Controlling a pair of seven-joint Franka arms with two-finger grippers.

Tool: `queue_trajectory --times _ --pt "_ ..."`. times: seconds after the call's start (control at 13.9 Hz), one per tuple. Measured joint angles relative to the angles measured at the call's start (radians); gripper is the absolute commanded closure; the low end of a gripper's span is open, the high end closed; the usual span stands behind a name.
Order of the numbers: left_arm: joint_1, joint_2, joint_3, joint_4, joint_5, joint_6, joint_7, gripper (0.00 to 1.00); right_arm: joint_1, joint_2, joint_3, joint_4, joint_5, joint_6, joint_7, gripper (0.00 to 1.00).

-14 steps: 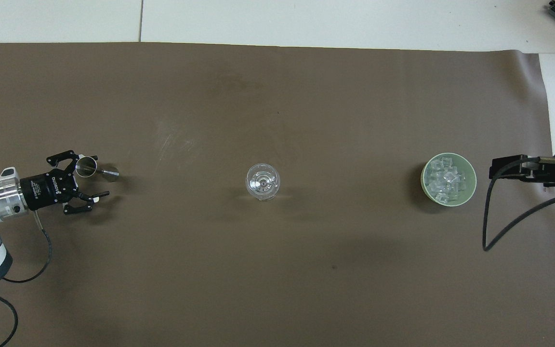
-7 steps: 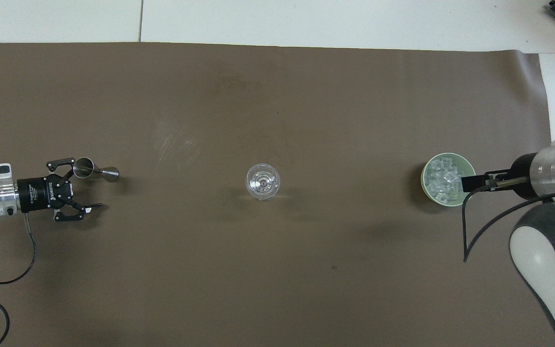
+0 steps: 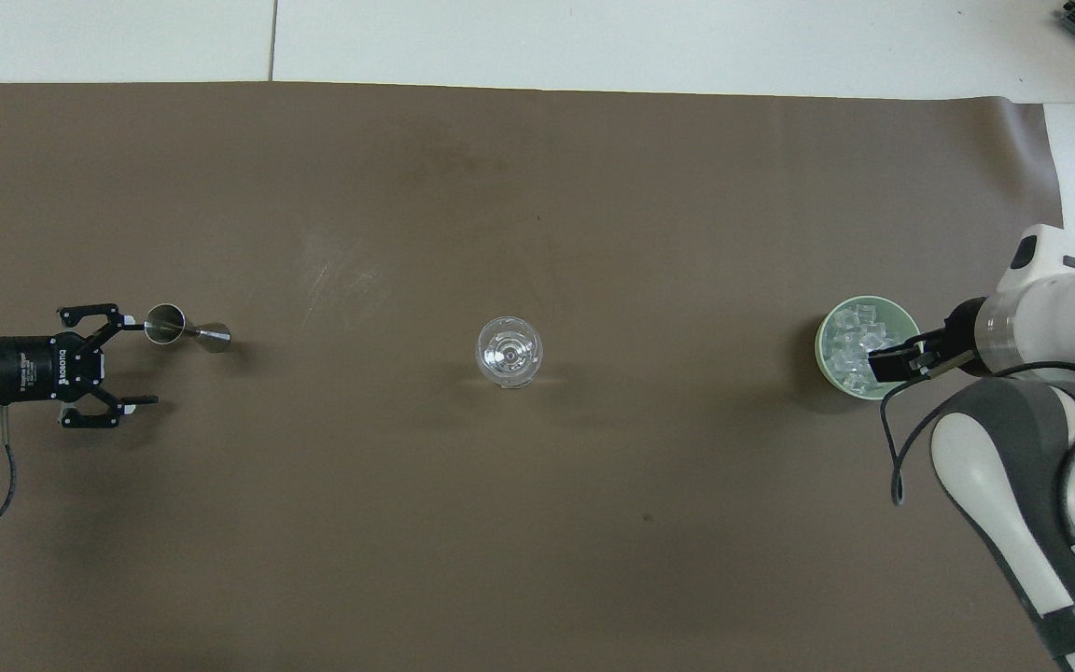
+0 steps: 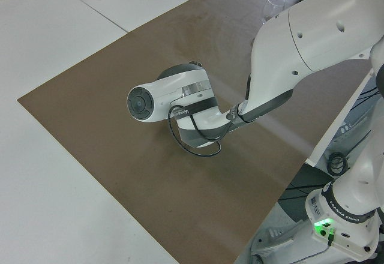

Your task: Pour wine and add ice with both arms

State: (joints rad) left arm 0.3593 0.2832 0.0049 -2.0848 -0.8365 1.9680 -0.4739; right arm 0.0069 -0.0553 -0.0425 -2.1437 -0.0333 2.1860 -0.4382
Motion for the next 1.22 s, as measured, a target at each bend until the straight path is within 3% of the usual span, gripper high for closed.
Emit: queue_trajectory --times 0.57,0.93,1.22 --pt "-0.072 -0.188 -0.015 0.067 0.275 -0.006 0.006 0.0 0.0 0.147 -0.007 -0.043 0.0 0.216 -0.045 0.0" --pt "-0.107 -0.216 -0.018 0.19 0.396 -0.071 0.009 0.0 0.0 0.169 -0.018 -0.044 -0.001 0.209 -0.085 0.0" --pt "-0.165 -0.227 -0.021 0.298 0.508 -0.128 0.011 0.0 0.0 0.162 -0.047 -0.044 -0.001 0.173 -0.112 0.15"
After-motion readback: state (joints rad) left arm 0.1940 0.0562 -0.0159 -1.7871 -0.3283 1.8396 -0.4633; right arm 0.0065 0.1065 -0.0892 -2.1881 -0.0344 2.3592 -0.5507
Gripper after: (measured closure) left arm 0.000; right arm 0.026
